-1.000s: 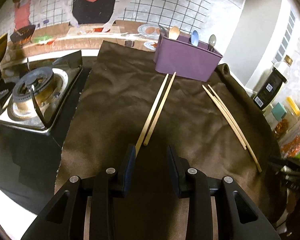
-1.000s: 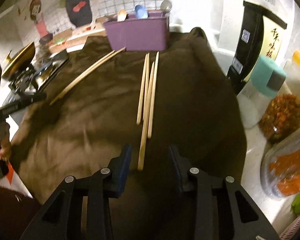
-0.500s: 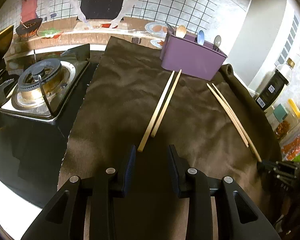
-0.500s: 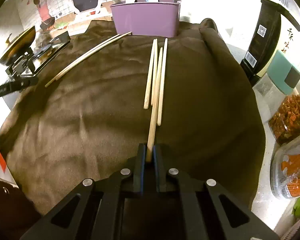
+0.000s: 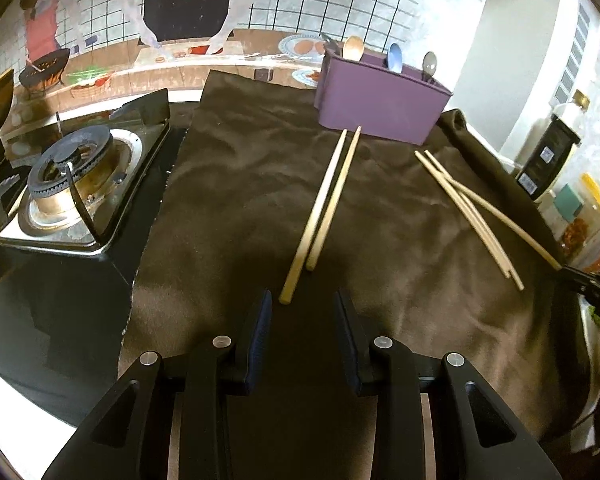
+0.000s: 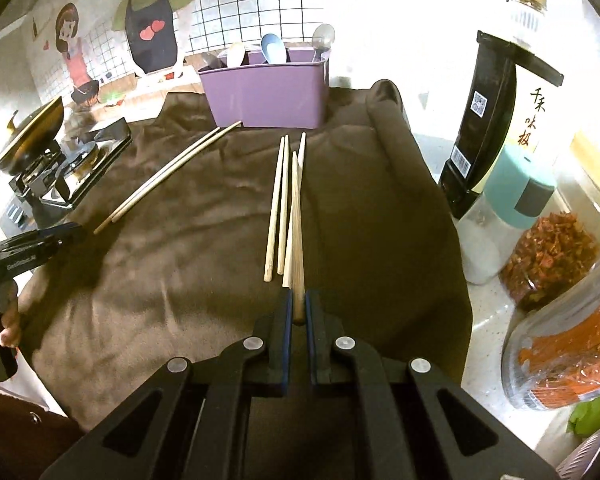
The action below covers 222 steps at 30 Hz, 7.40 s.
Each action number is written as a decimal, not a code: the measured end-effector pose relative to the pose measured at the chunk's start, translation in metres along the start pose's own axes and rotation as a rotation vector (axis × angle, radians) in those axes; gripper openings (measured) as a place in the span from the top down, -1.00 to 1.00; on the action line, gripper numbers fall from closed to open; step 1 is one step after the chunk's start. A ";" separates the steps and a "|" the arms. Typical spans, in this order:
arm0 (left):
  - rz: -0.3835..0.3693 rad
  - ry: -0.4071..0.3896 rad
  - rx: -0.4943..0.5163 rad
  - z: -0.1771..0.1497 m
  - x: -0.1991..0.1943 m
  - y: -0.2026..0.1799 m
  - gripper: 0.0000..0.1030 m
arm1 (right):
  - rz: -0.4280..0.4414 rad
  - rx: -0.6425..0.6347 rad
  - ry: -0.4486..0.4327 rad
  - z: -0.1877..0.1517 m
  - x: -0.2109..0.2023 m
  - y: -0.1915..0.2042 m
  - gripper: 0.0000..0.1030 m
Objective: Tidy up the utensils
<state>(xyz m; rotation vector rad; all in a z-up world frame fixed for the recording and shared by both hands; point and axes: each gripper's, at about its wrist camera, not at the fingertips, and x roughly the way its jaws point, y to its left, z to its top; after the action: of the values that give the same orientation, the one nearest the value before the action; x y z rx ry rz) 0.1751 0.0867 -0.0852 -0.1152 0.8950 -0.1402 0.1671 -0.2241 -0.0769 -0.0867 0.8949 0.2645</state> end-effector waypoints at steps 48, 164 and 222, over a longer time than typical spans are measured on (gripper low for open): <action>0.022 0.084 0.007 0.034 0.057 -0.018 0.59 | 0.007 0.005 0.004 0.002 0.004 0.005 0.90; -0.176 -0.528 0.103 0.355 -0.090 -0.083 0.89 | -0.058 -0.053 -0.439 0.338 -0.090 0.022 0.90; 0.080 -0.217 0.005 0.058 -0.033 -0.015 0.54 | -0.071 -0.014 -0.076 0.076 0.001 -0.007 0.02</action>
<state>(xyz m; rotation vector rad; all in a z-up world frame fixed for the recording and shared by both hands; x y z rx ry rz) 0.1989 0.0797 -0.0219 -0.0880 0.6821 -0.0544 0.2276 -0.2169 -0.0307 -0.1206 0.8125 0.2065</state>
